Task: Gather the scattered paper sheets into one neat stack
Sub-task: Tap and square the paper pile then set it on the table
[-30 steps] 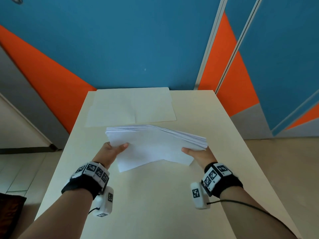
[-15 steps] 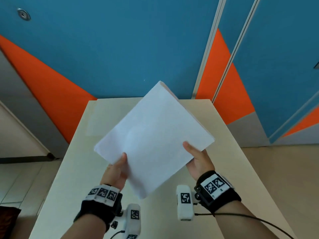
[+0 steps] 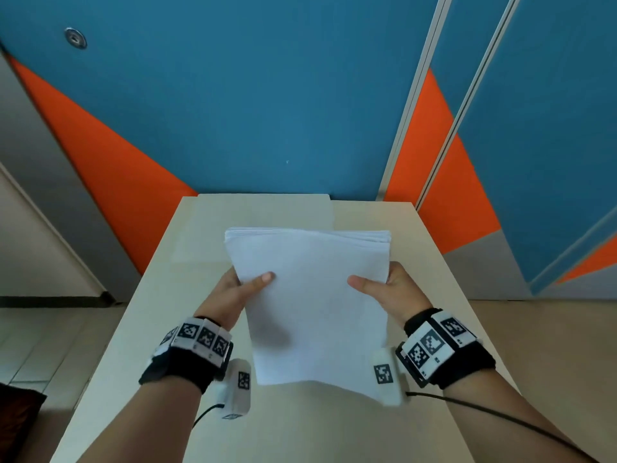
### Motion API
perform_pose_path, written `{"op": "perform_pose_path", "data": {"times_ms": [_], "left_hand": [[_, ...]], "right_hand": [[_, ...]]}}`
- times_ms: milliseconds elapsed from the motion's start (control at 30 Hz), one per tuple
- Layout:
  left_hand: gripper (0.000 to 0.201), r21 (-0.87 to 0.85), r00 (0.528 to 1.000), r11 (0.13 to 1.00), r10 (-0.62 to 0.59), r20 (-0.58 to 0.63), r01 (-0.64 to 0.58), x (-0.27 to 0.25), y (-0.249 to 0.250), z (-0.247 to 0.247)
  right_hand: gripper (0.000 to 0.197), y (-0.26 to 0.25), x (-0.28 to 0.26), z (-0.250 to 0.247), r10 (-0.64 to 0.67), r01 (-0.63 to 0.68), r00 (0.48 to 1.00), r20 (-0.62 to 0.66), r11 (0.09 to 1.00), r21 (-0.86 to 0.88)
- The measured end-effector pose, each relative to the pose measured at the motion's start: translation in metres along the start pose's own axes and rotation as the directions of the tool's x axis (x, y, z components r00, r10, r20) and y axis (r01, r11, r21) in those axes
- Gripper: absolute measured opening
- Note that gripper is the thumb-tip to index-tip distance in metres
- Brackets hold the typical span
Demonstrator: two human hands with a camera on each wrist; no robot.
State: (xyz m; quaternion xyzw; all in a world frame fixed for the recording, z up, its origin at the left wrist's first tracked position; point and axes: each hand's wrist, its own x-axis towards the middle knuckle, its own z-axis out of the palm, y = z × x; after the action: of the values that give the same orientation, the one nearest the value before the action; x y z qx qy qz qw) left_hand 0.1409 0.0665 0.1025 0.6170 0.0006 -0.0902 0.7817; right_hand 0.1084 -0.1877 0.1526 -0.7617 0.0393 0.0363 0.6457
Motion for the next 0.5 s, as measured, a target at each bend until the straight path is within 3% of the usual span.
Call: {"op": "perform_pose_path", "data": {"times_ms": [67, 167, 300, 433, 500], "left_hand": [[0.063, 0.049, 0.997, 0.996, 0.071, -0.041, -0.069, -0.001, 0.008, 0.014], [0.011, 0.062, 0.974, 0.979, 0.198, -0.110, -0.192, -0.002, 0.022, 0.033], [0.010, 0.097, 0.965, 0.966, 0.249, -0.085, -0.241, 0.000, 0.021, 0.044], [0.045, 0.100, 0.982, 0.980, 0.181, -0.056, -0.174, 0.000, -0.008, 0.039], [0.038, 0.106, 0.979, 0.978, 0.190, -0.077, -0.181, -0.001, -0.012, 0.041]], "right_hand": [[0.011, 0.000, 0.002, 0.000, -0.028, 0.029, 0.998, -0.058, 1.000, 0.010], [0.005, -0.003, 0.007, -0.001, -0.111, 0.118, 0.979, -0.170, 0.993, 0.031], [0.014, 0.001, 0.012, -0.009, -0.115, 0.135, 0.976, -0.183, 0.985, 0.105], [0.025, 0.020, 0.010, -0.010, 0.000, 0.028, 0.976, -0.216, 0.992, 0.124], [0.033, 0.024, 0.007, -0.011, -0.027, 0.078, 0.967, -0.254, 0.978, 0.192]]}}
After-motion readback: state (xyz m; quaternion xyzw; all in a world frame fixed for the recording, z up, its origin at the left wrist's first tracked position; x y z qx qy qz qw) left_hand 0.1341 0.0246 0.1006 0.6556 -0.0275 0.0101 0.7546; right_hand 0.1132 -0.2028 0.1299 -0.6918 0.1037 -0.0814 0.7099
